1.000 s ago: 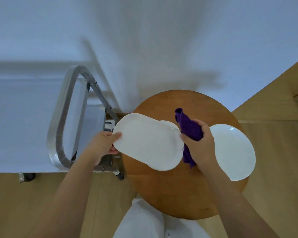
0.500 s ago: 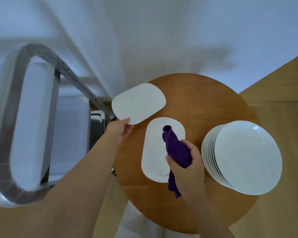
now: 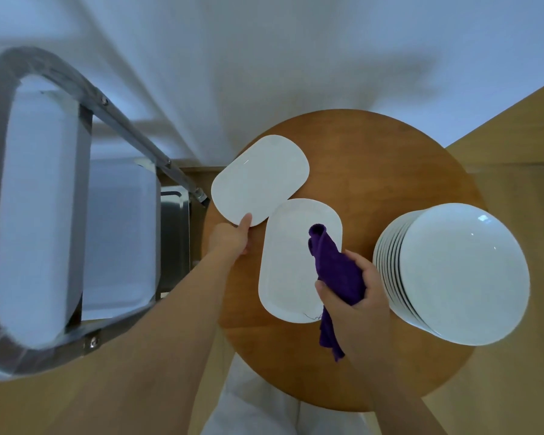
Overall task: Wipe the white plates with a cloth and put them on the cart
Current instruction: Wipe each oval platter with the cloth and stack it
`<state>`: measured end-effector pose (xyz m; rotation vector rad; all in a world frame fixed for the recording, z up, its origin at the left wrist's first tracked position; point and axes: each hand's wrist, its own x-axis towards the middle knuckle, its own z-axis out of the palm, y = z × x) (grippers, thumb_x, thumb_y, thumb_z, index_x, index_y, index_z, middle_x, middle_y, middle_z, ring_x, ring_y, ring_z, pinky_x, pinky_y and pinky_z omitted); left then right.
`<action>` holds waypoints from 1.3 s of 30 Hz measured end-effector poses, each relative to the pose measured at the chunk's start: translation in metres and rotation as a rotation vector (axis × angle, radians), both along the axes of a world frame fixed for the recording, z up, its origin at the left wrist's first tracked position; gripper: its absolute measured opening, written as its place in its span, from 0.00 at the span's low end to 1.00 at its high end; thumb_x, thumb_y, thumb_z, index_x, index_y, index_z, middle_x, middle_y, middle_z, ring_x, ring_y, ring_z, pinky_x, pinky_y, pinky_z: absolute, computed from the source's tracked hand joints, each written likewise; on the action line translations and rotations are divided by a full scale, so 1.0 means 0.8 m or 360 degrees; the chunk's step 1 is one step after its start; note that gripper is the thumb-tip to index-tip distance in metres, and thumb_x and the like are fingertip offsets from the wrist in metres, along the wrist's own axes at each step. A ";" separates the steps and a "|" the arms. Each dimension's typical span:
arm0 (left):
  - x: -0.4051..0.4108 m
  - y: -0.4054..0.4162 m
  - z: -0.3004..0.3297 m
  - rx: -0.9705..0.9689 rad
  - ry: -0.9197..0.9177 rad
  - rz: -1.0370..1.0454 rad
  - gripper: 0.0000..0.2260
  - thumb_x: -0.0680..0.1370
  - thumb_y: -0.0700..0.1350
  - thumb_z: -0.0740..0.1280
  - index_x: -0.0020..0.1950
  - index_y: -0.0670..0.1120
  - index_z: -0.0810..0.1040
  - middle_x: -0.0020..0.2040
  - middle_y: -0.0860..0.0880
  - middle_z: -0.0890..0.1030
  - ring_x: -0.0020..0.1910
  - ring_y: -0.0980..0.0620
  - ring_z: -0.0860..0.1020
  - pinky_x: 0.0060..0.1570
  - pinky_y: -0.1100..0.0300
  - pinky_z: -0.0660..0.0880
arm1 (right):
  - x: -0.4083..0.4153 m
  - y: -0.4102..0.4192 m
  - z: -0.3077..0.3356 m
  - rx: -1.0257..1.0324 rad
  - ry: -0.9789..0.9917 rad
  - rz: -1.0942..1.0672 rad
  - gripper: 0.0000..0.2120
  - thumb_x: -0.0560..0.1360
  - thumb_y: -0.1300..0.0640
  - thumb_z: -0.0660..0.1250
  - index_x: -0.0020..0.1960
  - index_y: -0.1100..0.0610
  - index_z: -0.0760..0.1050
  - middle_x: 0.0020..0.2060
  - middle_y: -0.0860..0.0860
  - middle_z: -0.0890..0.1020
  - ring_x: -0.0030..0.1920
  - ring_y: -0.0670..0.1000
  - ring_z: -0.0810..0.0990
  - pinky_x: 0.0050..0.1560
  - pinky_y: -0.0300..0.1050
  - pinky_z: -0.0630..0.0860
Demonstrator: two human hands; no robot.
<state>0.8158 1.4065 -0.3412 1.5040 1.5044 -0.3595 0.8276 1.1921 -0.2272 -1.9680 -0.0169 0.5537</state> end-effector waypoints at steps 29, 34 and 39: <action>-0.041 -0.076 0.065 0.0796 -0.0159 -0.0801 0.07 0.83 0.51 0.54 0.50 0.49 0.63 0.34 0.55 0.69 0.30 0.57 0.70 0.30 0.67 0.66 | -0.032 -0.028 0.010 -0.0062 0.0109 -0.0006 0.27 0.68 0.61 0.75 0.63 0.51 0.68 0.55 0.50 0.76 0.54 0.52 0.76 0.48 0.49 0.81; -0.057 -0.088 0.078 0.0525 -0.0592 -0.0257 0.04 0.83 0.50 0.54 0.53 0.51 0.65 0.39 0.60 0.71 0.36 0.58 0.73 0.33 0.70 0.66 | -0.032 -0.034 0.015 -0.0053 0.0002 0.0004 0.27 0.67 0.59 0.75 0.60 0.45 0.66 0.53 0.45 0.75 0.52 0.49 0.76 0.41 0.35 0.79; -0.060 -0.107 0.109 0.0041 -0.0899 0.0183 0.09 0.83 0.53 0.54 0.57 0.56 0.71 0.46 0.62 0.77 0.47 0.59 0.76 0.38 0.69 0.70 | -0.026 -0.031 0.029 -0.0043 -0.0287 -0.0159 0.28 0.69 0.56 0.74 0.62 0.44 0.64 0.56 0.44 0.71 0.55 0.47 0.73 0.41 0.30 0.75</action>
